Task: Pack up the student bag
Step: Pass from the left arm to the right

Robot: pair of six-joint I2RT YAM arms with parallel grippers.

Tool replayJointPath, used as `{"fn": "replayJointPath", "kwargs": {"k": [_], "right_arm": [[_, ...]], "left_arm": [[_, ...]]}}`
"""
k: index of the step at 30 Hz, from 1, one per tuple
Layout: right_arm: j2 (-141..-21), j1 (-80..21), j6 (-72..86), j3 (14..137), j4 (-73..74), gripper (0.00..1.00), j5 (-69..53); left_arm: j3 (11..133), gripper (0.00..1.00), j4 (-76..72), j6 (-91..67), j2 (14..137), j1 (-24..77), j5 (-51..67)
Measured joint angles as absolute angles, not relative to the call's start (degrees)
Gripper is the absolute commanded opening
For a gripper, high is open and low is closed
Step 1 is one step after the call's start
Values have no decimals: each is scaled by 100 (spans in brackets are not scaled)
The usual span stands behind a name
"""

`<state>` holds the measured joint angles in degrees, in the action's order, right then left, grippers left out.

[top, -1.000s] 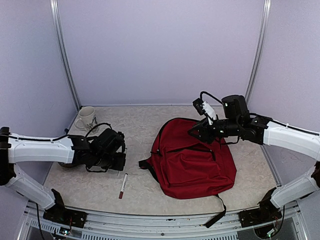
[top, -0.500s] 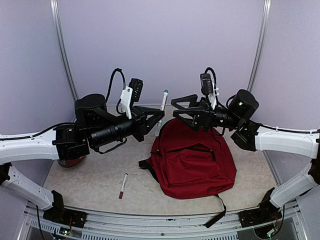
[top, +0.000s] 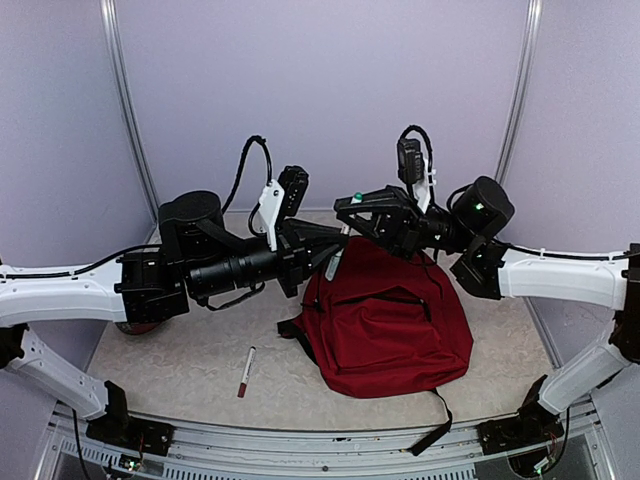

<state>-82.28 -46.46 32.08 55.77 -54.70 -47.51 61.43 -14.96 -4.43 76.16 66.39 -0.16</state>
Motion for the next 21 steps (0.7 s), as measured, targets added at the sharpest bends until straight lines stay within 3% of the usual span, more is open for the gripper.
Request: {"fn": "replayJointPath", "kwargs": {"k": [1, 2, 3, 12, 17, 21], "right_arm": [[-8193, -4646, 3159, 5577, -5402, 0, -4746], [-8145, -4650, 3059, 5577, -5286, 0, -4731], [-8079, -4648, 2904, 5577, -5135, 0, -4707], [-7220, -4014, 292, 5627, -1682, 0, -3708], [-7157, -3732, -856, 4633, -1219, 0, -3527], [-7559, -3686, -1570, 4519, -1050, 0, -3382]], "left_arm": [[6143, 72, -1496, -432, 7616, 6641, -12], [6143, 88, -1498, -443, 7627, 6641, -16], [6143, 96, -1496, -471, 7629, 6639, -34], [5776, 99, -1337, -1531, 7881, 5701, -141], [5210, 99, -967, -2261, 8374, 4899, -141], [5275, 99, -803, -2425, 9087, 4637, 128]]}}
